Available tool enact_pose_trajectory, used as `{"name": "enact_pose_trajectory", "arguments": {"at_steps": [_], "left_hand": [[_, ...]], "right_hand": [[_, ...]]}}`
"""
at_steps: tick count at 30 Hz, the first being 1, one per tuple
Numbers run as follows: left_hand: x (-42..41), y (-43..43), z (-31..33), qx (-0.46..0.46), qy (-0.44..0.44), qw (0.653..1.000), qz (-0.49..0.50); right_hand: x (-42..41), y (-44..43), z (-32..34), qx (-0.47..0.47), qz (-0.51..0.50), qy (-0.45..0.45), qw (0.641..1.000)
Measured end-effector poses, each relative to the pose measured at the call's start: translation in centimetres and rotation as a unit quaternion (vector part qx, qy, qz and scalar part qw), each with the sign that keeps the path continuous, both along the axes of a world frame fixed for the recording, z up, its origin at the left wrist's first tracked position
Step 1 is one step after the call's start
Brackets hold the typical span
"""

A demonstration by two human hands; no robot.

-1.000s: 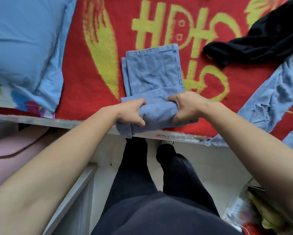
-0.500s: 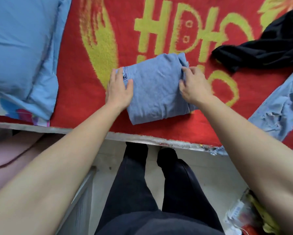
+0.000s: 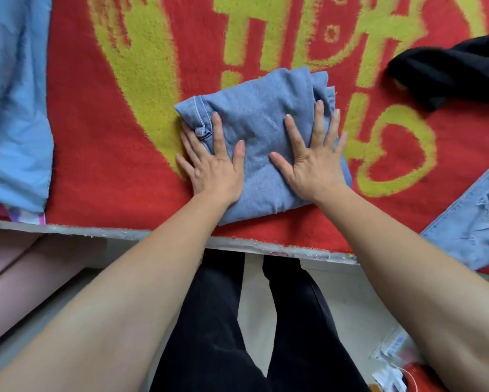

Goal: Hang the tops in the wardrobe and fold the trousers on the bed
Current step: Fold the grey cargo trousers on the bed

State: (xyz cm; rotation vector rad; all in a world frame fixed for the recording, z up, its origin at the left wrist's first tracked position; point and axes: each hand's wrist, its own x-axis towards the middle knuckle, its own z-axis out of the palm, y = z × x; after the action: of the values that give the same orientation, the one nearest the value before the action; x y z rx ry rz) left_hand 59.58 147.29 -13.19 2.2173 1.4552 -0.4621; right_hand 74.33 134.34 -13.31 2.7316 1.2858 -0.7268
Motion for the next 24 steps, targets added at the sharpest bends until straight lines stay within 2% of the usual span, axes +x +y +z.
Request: {"name": "enact_pose_trajectory", "arguments": {"at_steps": [7, 12, 14, 16, 19, 21, 24], "left_hand": [[-0.2, 0.9, 2.5, -0.046, -0.027, 0.999, -0.001], [-0.7, 1.2, 5.5, 0.040, -0.073, 0.996, -0.024], [-0.6, 2.7, 6.2, 0.036, -0.085, 0.993, -0.077], [0.5, 5.5, 6.4, -0.011, -0.062, 0.989, -0.137], [4.3, 10.3, 6.6, -0.141, 0.015, 0.970, -0.196], [6.6, 12.6, 6.8, -0.224, 0.040, 0.951, -0.210], [7.8, 13.7, 6.9, -0.259, 0.061, 0.941, -0.208]], "right_hand": [[0.2, 0.3, 2.5, 0.013, -0.015, 0.037, 0.999], [-1.3, -0.5, 5.8, 0.078, -0.073, 0.049, 0.993], [-0.7, -0.5, 6.8, 0.075, -0.074, 0.057, 0.993], [1.3, 0.6, 7.7, 0.071, -0.053, 0.064, 0.994], [5.5, 5.2, 8.2, 0.052, 0.016, 0.105, 0.993], [7.9, 9.3, 7.9, -0.012, 0.075, 0.146, 0.986], [8.9, 13.6, 7.5, -0.151, 0.140, 0.176, 0.963]]}}
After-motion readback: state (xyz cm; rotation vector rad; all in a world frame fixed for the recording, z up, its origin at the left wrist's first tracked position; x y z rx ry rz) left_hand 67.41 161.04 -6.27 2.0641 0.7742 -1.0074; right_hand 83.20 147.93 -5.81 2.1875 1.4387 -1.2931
